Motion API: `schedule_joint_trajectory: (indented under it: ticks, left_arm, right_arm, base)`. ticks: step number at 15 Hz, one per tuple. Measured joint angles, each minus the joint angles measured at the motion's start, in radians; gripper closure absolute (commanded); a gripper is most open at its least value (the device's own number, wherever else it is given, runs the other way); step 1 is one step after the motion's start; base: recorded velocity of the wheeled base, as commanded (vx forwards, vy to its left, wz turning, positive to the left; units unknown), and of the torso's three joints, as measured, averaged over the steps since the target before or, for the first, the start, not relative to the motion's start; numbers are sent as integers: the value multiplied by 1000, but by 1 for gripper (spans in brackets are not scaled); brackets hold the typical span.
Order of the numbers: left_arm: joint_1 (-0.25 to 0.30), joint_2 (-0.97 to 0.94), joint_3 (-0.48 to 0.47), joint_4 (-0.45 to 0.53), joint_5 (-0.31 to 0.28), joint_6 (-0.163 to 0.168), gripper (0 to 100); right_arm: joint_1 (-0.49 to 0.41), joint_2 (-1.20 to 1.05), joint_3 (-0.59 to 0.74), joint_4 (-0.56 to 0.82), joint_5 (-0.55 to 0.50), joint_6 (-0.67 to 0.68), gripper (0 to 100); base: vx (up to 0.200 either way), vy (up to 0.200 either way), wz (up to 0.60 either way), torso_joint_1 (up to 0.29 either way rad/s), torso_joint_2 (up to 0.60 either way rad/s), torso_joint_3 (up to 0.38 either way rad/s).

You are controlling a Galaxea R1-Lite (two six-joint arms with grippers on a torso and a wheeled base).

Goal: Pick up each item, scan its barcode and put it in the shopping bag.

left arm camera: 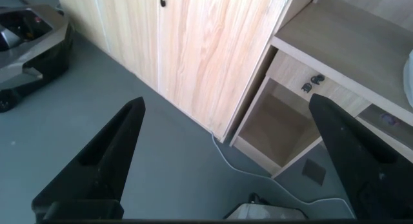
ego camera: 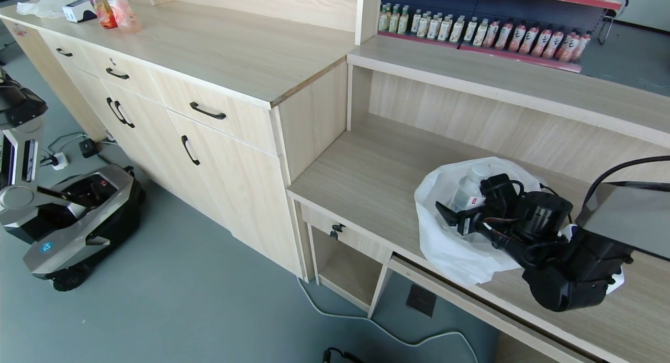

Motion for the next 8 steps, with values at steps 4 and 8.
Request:
schedule_joint_trajectory:
  ticks: [4,8]
  left_arm:
    - [0,0,0,0,0,0,0]
    - [0,0,0,0,0,0,0]
  right_arm:
    - [-1,-122,11,113,0,2,0]
    - [-26,-476,151,392,-1,-69,0]
  base:
    - [0,0,0,0,0,0]
    - [0,0,0,0,0,0]
